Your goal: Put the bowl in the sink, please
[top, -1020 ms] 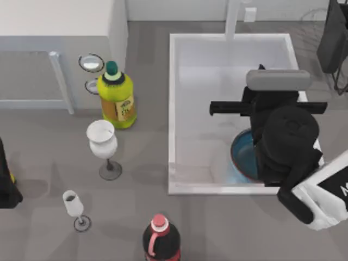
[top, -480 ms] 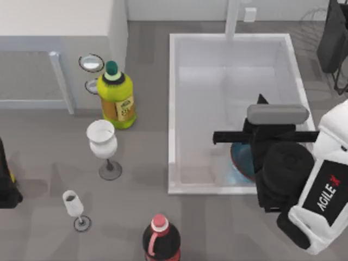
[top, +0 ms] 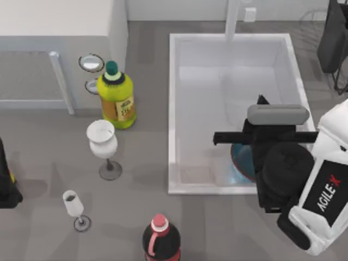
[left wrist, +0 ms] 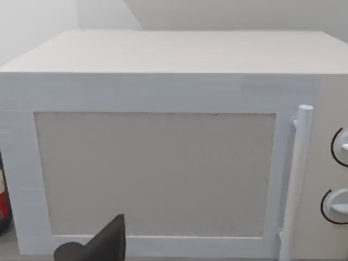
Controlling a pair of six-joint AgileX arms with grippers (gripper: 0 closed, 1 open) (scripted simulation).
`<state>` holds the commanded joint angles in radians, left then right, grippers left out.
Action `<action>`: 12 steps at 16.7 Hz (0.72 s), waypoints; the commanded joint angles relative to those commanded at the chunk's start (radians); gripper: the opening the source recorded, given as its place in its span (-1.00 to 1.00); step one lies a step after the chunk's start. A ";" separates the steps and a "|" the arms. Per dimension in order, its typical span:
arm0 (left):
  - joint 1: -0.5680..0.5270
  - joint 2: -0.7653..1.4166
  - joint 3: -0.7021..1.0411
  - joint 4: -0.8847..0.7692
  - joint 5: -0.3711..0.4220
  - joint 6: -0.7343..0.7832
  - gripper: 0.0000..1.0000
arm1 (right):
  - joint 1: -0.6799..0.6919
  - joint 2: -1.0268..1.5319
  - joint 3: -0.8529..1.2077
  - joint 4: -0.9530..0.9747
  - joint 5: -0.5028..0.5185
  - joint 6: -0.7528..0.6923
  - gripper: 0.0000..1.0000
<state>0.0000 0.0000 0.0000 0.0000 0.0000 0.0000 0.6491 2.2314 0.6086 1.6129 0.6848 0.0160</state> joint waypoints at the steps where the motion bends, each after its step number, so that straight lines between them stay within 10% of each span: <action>1: 0.000 0.000 0.000 0.000 0.000 0.000 1.00 | 0.000 0.000 0.000 0.000 0.000 0.000 -0.25; 9: 0.000 0.000 0.000 0.000 0.000 0.000 1.00 | 0.000 0.000 0.000 0.000 0.000 0.000 0.96; 12: 0.000 0.000 0.000 0.000 0.000 0.000 1.00 | 0.000 0.000 0.000 0.000 0.000 0.000 1.00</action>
<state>0.0000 0.0000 0.0000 0.0000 0.0000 0.0000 0.6491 2.2314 0.6086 1.6129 0.6848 0.0160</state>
